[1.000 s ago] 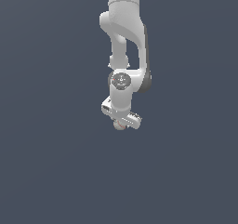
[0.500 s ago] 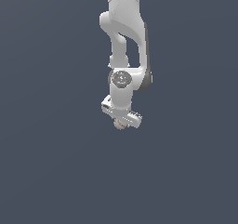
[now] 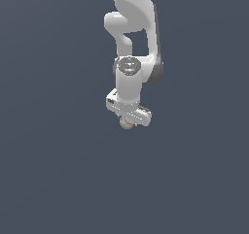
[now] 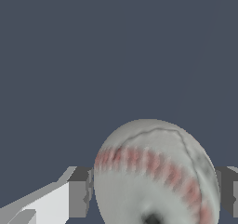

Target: Pick up the object and move it to a goal position.

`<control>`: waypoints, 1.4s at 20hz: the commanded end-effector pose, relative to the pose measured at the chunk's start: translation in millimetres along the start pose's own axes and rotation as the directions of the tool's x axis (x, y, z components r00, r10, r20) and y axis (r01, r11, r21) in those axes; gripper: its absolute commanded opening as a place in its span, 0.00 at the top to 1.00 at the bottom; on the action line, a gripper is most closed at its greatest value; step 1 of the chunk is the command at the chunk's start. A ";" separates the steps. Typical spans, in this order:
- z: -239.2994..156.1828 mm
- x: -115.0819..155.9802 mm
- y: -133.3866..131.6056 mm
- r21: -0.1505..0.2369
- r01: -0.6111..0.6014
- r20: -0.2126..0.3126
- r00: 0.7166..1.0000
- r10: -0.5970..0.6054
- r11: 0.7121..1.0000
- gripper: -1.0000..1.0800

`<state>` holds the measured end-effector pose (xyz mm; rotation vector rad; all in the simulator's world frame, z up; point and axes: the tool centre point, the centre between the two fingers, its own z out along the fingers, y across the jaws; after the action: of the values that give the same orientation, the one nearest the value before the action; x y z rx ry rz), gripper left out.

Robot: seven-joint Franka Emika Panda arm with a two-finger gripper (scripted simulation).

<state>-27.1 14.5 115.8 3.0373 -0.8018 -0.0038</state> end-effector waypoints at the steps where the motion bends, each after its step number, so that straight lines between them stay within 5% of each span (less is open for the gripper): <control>1: -24.7 -1.5 -1.5 0.001 0.000 -0.003 1.000 0.000 1.000 1.00; 28: -305.7 -21.1 -20.7 0.000 -0.001 -0.003 1.000 0.001 1.000 1.00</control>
<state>-34.4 41.8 409.5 3.0365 -0.8029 -0.0003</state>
